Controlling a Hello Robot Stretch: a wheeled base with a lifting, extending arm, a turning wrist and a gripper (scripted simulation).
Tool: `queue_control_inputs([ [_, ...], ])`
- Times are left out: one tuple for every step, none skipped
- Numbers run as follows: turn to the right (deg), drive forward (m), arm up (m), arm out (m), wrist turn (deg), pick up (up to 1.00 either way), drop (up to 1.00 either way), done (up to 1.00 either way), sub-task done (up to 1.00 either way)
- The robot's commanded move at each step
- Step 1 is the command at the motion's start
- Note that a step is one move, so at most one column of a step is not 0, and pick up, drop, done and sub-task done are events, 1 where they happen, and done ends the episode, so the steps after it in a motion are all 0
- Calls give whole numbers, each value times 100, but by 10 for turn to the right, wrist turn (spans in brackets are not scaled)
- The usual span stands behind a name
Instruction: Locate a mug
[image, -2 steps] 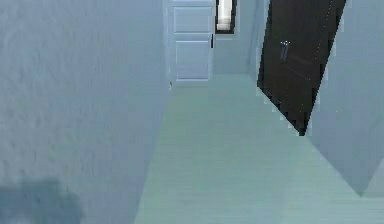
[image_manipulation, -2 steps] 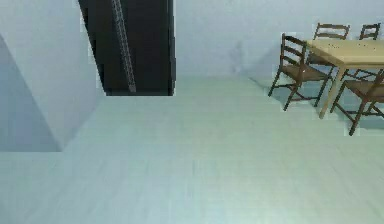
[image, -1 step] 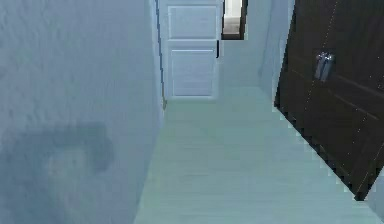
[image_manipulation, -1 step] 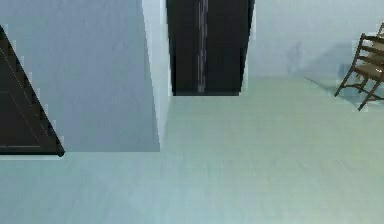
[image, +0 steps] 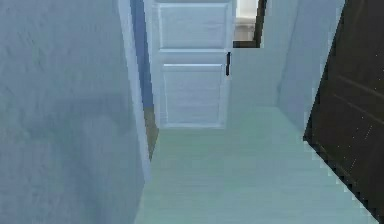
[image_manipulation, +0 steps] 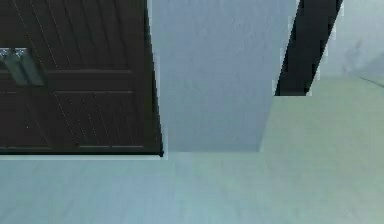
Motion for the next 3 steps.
queue_control_inputs([
  [0, 100, 0, 0, 0, 0, 0, 0, 0],
  [-30, 0, 0, 0, 0, 0, 0, 0, 0],
  [0, 65, 0, 0, 0, 0, 0, 0, 0],
])
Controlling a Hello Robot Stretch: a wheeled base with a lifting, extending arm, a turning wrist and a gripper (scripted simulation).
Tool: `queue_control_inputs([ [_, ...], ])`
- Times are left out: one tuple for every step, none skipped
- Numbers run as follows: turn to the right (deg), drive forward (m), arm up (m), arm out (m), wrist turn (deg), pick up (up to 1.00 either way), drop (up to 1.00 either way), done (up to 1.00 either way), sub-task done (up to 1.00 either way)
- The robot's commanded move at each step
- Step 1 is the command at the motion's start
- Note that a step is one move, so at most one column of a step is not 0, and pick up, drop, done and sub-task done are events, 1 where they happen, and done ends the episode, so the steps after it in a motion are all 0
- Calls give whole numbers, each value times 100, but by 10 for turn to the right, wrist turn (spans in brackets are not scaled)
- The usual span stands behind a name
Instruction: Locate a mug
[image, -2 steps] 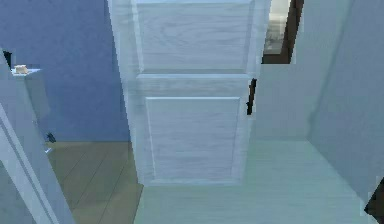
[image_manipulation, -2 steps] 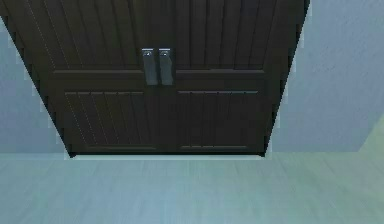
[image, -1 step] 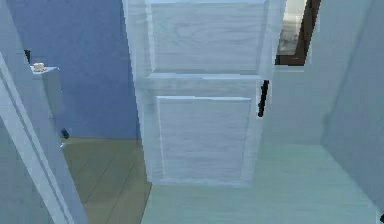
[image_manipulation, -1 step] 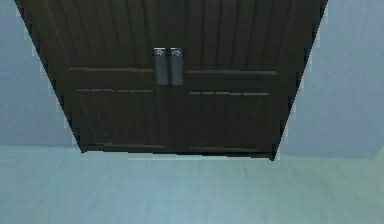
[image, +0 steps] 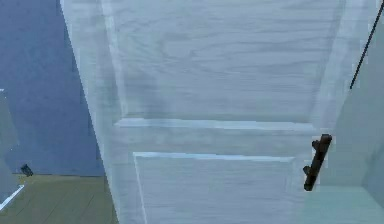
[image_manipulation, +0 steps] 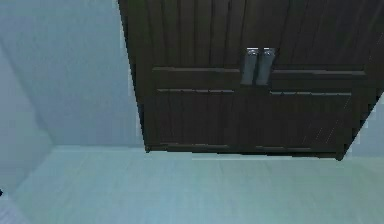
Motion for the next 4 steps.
queue_control_inputs([
  [-420, 0, 0, 0, 0, 0, 0, 0, 0],
  [0, 35, 0, 0, 0, 0, 0, 0, 0],
  [-420, 0, 0, 0, 0, 0, 0, 0, 0],
  [0, 30, 0, 0, 0, 0, 0, 0, 0],
])
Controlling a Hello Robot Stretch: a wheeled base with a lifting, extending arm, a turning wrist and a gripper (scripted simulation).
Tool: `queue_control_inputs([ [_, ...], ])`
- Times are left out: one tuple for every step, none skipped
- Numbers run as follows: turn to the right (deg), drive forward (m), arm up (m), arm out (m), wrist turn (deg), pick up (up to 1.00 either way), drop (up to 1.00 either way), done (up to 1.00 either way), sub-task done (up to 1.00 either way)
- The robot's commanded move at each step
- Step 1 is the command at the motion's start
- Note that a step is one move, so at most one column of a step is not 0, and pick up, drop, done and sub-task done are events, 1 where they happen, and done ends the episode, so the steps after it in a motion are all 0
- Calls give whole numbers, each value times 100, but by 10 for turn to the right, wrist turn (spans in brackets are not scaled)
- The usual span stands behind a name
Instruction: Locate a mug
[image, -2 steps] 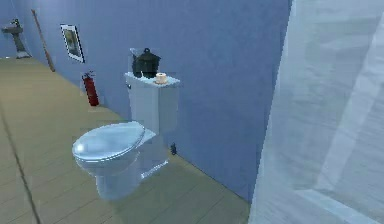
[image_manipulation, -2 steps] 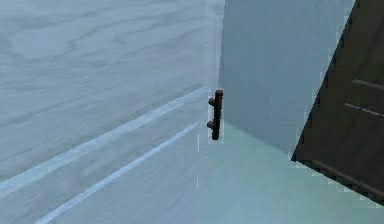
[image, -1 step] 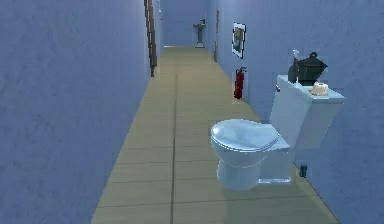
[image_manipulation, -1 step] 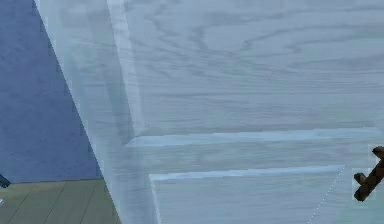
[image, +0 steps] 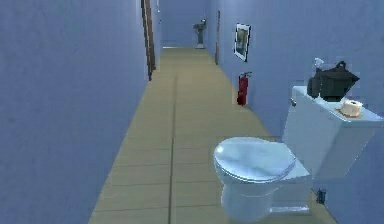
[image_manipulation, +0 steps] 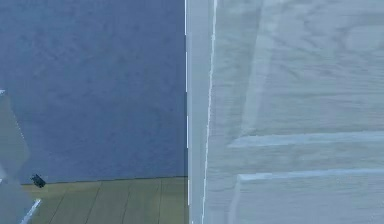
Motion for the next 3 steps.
queue_control_inputs([
  [-120, 0, 0, 0, 0, 0, 0, 0, 0],
  [0, 95, 0, 0, 0, 0, 0, 0, 0],
  [30, 0, 0, 0, 0, 0, 0, 0, 0],
])
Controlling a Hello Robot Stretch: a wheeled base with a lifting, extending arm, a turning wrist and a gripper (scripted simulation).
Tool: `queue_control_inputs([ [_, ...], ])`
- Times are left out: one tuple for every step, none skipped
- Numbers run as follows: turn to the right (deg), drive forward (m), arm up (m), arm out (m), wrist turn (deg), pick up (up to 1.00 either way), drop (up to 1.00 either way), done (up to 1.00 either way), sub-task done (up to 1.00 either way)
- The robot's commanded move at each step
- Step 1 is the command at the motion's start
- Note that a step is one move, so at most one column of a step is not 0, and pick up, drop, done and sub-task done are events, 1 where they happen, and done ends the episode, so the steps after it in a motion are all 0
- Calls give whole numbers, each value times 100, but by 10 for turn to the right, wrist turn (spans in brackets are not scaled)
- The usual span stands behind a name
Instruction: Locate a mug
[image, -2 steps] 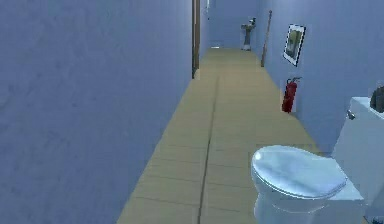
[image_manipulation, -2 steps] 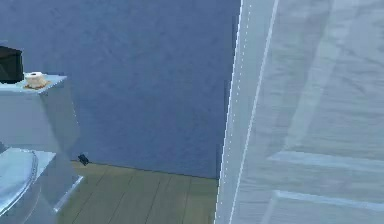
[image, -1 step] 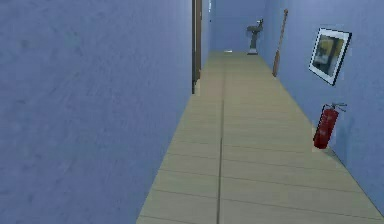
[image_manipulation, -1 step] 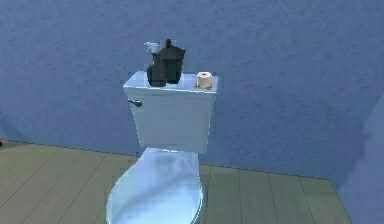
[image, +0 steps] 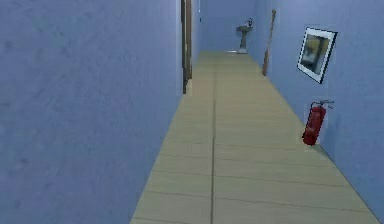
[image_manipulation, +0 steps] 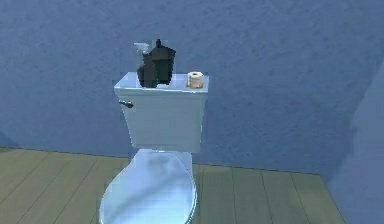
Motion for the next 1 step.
queue_control_inputs([
  [30, 0, 0, 0, 0, 0, 0, 0, 0],
])
